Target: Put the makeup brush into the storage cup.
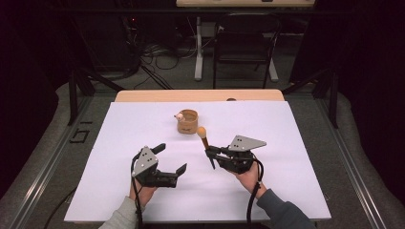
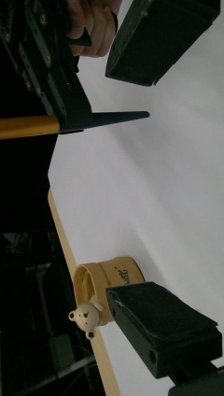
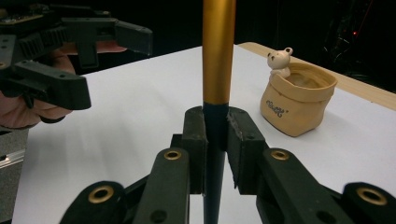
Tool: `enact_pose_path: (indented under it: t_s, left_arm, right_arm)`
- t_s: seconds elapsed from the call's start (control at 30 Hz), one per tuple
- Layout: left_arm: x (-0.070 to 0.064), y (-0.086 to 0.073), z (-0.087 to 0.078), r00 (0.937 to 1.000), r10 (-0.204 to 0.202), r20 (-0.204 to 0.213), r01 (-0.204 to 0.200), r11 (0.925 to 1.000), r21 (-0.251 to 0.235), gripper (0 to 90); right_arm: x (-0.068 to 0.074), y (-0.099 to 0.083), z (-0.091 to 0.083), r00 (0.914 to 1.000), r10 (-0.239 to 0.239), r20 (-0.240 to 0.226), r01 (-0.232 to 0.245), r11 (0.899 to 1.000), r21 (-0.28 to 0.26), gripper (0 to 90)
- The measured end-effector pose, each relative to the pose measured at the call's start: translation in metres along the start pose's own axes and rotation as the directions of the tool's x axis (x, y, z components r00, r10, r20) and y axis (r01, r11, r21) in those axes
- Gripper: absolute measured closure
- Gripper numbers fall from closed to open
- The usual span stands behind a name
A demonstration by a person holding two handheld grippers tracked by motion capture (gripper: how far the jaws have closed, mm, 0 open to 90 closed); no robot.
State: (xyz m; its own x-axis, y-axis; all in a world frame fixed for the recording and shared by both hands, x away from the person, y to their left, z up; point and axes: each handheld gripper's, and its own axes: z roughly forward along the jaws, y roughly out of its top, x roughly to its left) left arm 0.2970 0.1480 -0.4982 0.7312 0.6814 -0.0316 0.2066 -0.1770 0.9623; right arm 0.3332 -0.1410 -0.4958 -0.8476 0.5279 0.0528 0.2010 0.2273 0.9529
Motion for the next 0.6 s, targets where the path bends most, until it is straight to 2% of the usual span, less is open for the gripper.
enact_pose_path:
  t_s: [0.13,0.3,0.37,0.43,0.47,0.57,0.6]
  left_arm:
    - [0.0,0.007,0.008,0.9994,-0.023,0.026,0.023,0.9997,0.002,3.2]
    - [-0.004,0.015,0.015,0.9985,-0.019,0.052,0.02,0.9997,-0.012,15.3]
    - [-0.005,0.017,0.018,0.998,-0.024,0.058,0.025,0.9996,-0.013,15.9]
    - [-0.005,0.018,0.022,0.9977,-0.029,0.061,0.03,0.9995,-0.014,22.1]
    - [-0.005,0.018,0.023,0.9967,-0.035,0.073,0.036,0.9993,-0.011,22.1]
    - [-0.005,0.018,0.028,0.995,-0.043,0.09,0.044,0.9989,-0.012,32.4]
    - [-0.005,0.019,0.029,0.9939,-0.043,0.102,0.045,0.9989,-0.013,32.4]
  right_arm:
    - [0.001,-0.001,0.003,1.0,-0.002,-0.006,0.002,1.0,-0.003,78.5]
    - [0.004,-0.002,0.006,0.9999,-0.001,-0.01,0.001,1.0,0.004,78.5]
    - [0.004,-0.002,0.007,0.9999,-0.004,-0.013,0.004,1.0,0.005,78.5]
    - [0.006,-0.002,0.009,0.9999,-0.004,-0.015,0.004,1.0,0.008,78.5]
    - [0.006,-0.002,0.009,0.9999,-0.004,-0.015,0.004,1.0,0.008,78.5]
    - [0.008,-0.003,0.011,0.9998,-0.005,-0.021,0.005,1.0,0.009,78.5]
    - [0.008,-0.003,0.011,0.9998,-0.005,-0.021,0.005,1.0,0.009,78.5]
